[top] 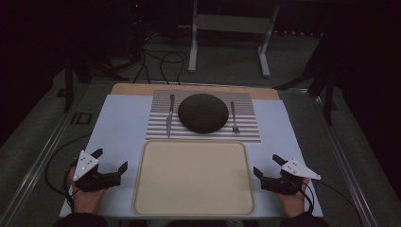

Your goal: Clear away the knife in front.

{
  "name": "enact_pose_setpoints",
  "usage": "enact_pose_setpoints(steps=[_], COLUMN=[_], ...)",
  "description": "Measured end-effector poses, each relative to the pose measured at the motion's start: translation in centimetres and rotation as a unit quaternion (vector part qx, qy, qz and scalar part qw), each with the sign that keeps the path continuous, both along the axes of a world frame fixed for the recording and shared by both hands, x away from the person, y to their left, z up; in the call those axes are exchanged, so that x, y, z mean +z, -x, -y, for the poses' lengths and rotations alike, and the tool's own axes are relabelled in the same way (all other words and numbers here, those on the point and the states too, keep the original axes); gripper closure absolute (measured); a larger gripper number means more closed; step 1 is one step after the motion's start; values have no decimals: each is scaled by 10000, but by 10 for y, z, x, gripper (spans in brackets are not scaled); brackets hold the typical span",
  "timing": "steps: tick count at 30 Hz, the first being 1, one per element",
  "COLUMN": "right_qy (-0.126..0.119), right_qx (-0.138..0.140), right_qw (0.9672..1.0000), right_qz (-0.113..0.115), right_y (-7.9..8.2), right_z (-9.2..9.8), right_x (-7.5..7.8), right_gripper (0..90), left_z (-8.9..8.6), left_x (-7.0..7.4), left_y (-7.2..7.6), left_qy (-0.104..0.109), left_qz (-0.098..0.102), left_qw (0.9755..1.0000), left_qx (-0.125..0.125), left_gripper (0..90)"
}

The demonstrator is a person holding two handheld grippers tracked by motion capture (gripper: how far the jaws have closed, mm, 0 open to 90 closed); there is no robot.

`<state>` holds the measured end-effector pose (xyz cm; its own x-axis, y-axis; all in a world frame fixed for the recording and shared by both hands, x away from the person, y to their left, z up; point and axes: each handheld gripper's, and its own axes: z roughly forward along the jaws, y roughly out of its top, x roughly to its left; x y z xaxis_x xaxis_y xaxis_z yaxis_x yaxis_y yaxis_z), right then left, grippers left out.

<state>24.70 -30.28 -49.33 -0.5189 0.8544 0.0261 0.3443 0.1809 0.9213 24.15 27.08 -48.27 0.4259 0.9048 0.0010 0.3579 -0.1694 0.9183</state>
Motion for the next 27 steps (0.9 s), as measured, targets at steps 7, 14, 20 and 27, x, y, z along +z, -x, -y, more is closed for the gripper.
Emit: enact_pose_setpoints(steps=[7, 14, 20, 27], right_qy=[19, -1, -53, -92], right_qx=[-15, -18, -37, -71], right_qw=[10000, 10000, 10000, 9999], right_qz=[9, 14, 11, 45], right_y=[0, 0, -1, -2], right_z=[-1, -1, 1, 1], right_x=[0, 1, 1, 1], right_gripper=[86, 86, 86, 86], left_z=[-2, 0, -4, -2], left_x=[-2, -3, -2, 2], left_y=[-2, -3, -7, -14], left_qy=[58, -15, 59, 63], left_qz=[-71, -119, -201, -280], left_qw=[9999, 9999, 9996, 9994], left_qx=[51, 72, 185, 168], left_gripper=[0, 0, 0, 0])
